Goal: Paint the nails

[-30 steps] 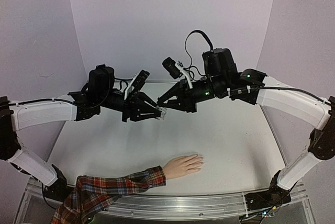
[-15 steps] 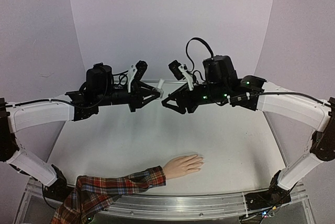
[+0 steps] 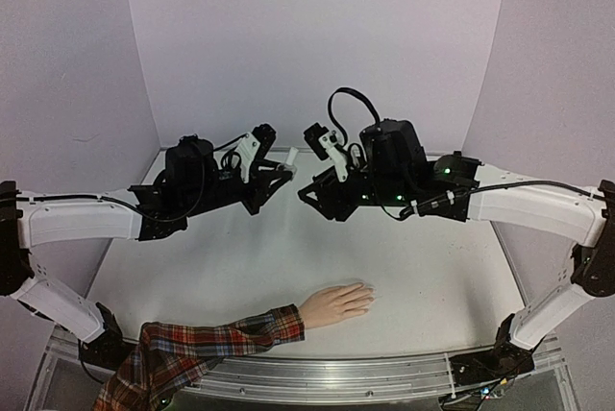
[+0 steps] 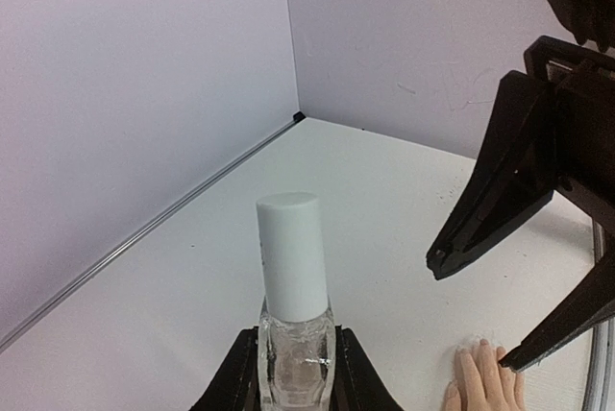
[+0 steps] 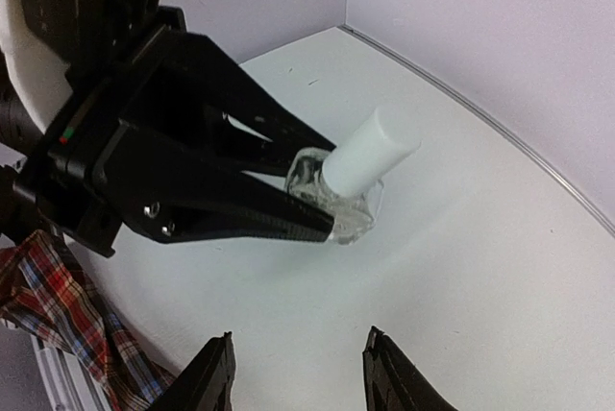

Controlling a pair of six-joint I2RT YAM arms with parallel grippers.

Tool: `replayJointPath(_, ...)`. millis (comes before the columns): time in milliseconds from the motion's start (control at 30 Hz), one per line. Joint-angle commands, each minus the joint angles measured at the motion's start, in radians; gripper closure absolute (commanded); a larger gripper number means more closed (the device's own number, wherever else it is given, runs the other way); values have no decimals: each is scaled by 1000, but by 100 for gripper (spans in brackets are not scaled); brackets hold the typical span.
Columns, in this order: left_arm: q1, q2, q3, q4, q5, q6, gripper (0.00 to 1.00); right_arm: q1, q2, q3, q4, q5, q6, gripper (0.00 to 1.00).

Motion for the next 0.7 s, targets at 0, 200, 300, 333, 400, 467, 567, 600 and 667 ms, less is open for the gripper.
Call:
replayJointPath(0, -5, -35, -12, 107, -51, 19, 100, 4, -32, 8, 79, 50, -94, 52)
replayJointPath(200, -7, -20, -15, 122, -52, 40, 100, 4, -3, 47, 80, 52, -92, 52)
replayJointPath(300, -12, -17, -20, 132, -48, 54, 100, 4, 10, 66, 80, 52, -68, 52)
replayJointPath(333, -14, -14, -21, 132, -48, 56, 100, 4, 14, 71, 80, 52, -62, 52)
replayJointPath(400, -15, -11, -23, 135, -47, 59, 100, 4, 22, 87, 80, 50, -48, 52)
replayJointPath(467, -17, -8, -24, 136, -47, 60, 100, 3, 30, 103, 80, 49, -36, 52)
replayJointPath(567, -20, -7, -25, 135, -49, 63, 100, -4, 39, 125, 80, 43, 0, 52)
replayJointPath(600, -21, -8, -27, 135, -51, 67, 100, -10, 42, 135, 78, 33, 28, 52)
replayJointPath(667, -24, -11, -30, 137, -57, 72, 100, -27, 45, 152, 75, 9, 92, 53)
